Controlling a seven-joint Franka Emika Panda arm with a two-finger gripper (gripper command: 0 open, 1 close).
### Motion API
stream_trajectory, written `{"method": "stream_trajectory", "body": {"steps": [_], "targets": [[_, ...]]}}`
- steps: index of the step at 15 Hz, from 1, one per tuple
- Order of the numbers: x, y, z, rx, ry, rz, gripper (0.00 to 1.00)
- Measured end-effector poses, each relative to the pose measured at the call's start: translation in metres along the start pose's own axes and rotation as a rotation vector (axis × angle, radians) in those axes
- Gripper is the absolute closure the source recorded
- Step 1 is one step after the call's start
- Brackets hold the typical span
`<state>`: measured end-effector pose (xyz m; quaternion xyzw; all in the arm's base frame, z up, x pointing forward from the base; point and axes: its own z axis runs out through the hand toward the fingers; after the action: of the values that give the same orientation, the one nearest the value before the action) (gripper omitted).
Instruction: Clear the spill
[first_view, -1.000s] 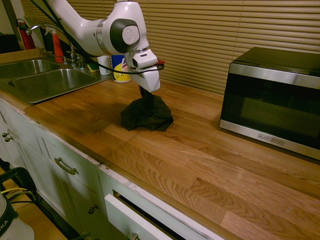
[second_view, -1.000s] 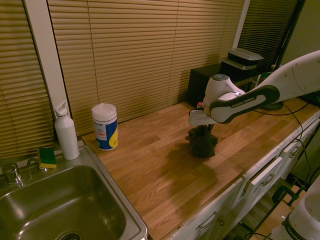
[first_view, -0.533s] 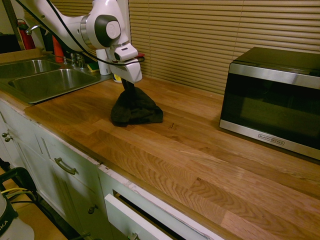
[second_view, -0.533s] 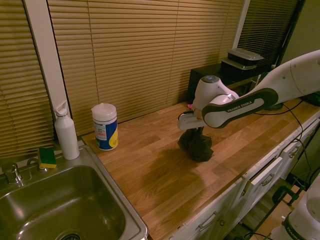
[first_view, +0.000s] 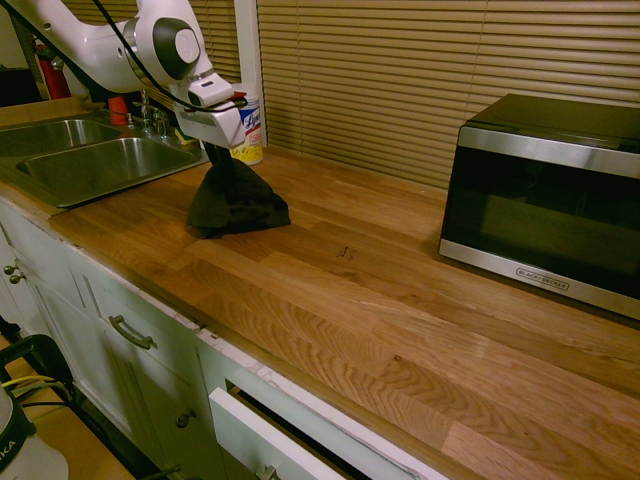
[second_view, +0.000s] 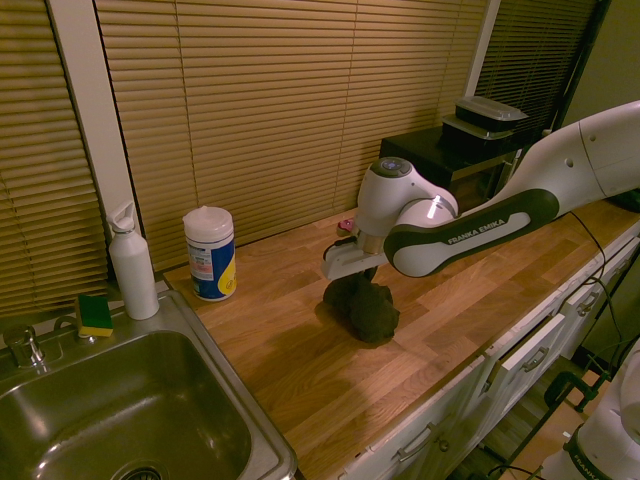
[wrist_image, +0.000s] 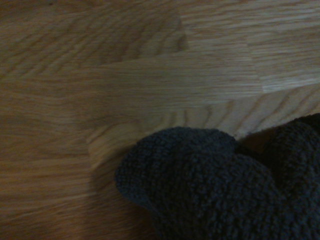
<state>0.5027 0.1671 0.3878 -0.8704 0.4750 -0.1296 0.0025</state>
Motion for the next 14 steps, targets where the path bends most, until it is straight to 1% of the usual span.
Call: {"method": "stream_trajectory", "body": {"steps": [6, 9, 10, 14], "targets": [[-0.058, -0.054, -0.013, 0.032, 0.007, -0.078, 1.0], [-0.077, -0.077, -0.017, 0.044, 0.003, -0.108, 1.0], [-0.081, -0.081, -0.016, 0.043, 0.004, -0.113, 0.0], [-0.083, -0.083, -0.004, 0.028, 0.002, -0.115, 0.0]]}}
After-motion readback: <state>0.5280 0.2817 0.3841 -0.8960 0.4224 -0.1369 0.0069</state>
